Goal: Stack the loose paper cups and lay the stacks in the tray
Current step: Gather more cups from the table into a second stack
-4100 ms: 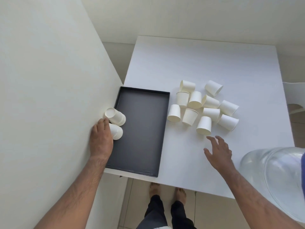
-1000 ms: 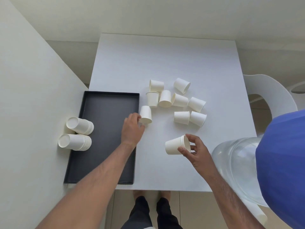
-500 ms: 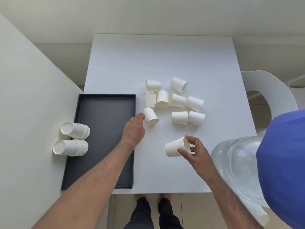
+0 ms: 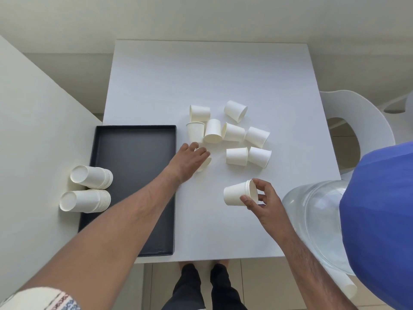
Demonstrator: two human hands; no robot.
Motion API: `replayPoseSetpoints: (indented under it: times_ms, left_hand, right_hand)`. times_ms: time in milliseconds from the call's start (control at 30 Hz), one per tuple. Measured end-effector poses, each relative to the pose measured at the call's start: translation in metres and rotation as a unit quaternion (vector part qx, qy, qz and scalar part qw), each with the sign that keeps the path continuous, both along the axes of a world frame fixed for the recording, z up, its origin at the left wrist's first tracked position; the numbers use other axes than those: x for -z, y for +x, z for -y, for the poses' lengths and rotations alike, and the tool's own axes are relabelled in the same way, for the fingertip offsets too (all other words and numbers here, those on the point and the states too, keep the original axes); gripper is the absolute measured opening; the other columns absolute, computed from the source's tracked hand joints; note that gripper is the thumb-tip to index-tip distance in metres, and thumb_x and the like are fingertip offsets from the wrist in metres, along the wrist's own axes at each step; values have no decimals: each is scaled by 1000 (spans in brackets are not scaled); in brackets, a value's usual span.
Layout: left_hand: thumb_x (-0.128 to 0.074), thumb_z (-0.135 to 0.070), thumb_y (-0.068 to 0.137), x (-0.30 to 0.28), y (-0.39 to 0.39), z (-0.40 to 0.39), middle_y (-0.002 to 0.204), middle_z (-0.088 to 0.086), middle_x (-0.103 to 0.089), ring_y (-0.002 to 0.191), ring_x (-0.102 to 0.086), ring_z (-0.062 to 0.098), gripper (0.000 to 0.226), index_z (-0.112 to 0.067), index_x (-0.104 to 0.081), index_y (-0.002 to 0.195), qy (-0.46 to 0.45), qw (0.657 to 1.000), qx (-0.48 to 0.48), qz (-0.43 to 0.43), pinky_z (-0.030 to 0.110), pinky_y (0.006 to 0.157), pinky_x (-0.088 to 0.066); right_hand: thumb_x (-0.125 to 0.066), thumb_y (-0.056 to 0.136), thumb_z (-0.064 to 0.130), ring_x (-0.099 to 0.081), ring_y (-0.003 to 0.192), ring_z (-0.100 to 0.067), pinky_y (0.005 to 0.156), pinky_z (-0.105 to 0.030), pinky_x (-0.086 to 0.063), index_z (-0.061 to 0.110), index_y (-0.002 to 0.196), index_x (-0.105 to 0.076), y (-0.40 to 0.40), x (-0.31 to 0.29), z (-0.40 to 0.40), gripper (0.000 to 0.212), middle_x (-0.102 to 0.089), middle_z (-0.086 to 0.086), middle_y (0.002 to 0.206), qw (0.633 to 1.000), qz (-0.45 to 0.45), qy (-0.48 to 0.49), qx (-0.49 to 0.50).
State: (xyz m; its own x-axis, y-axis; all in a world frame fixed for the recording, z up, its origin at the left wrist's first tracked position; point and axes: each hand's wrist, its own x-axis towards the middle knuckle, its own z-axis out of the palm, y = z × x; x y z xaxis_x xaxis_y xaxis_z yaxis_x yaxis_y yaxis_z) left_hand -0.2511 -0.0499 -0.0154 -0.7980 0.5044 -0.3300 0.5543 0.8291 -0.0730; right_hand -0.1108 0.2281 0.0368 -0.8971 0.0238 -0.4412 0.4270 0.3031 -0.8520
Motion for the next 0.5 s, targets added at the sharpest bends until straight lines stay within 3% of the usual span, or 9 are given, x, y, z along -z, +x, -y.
replayPoseSetpoints:
  times_ms: [100, 233, 367, 500]
  left_hand:
    - [-69, -12, 96, 3, 17, -2, 158, -6, -47, 150, -36, 32, 68, -23, -41, 157, 92, 991, -88, 38, 44, 112, -36]
    - [-86, -30, 86, -6, 57, -13, 147, -8, -59, 143, -44, 32, 69, -23, -57, 148, 295, 925, -230, 62, 49, 111, -39]
    - [-92, -31, 81, -14, 100, -25, 138, -9, -63, 137, -48, 28, 67, -23, -63, 140, 389, 875, -284, 52, 50, 108, -42]
    - [-93, -29, 82, -25, 126, -31, 137, -15, -60, 135, -45, 19, 66, -28, -61, 139, 437, 843, -312, 31, 43, 110, -42]
  right_hand:
    - [-79, 80, 60, -66, 112, -3, 86, -34, -62, 50, 132, -49, -3, -5, 3, 61, -57, 32, 132, 1000, -17, -3, 13]
    - [-78, 81, 60, -64, 112, 7, 79, -13, -55, 60, 127, -46, -10, -18, 13, 56, -54, 37, 132, 998, -57, -11, 34]
    - [-79, 81, 57, -66, 113, -1, 77, -18, -57, 53, 129, -47, -14, -25, 25, 58, -55, 31, 134, 996, -89, 0, 23]
    - [-81, 79, 60, -66, 115, -6, 79, -22, -59, 48, 133, -47, -16, -27, 33, 65, -59, 23, 135, 994, -104, 33, -23]
